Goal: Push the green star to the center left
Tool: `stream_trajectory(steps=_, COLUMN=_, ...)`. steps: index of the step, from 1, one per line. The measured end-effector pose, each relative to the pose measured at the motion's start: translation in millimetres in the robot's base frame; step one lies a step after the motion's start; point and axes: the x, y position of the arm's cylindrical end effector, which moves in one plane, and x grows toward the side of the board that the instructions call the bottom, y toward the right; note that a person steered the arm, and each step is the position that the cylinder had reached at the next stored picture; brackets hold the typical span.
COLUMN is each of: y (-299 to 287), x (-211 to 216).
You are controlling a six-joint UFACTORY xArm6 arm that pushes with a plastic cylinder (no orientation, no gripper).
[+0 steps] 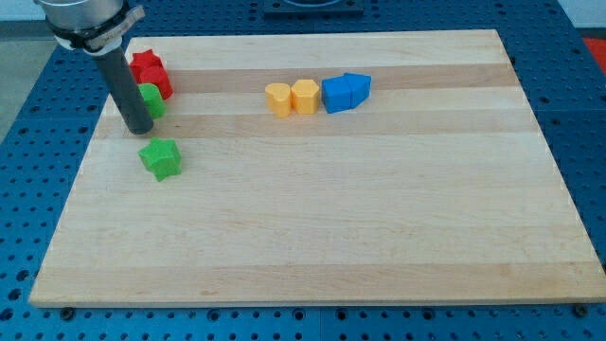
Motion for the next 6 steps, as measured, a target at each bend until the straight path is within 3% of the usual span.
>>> stream_trajectory(steps=3, y=107, x=70)
stream_trajectory(steps=4, y=103, x=99)
stream_trajectory(steps=6, y=51, x=66)
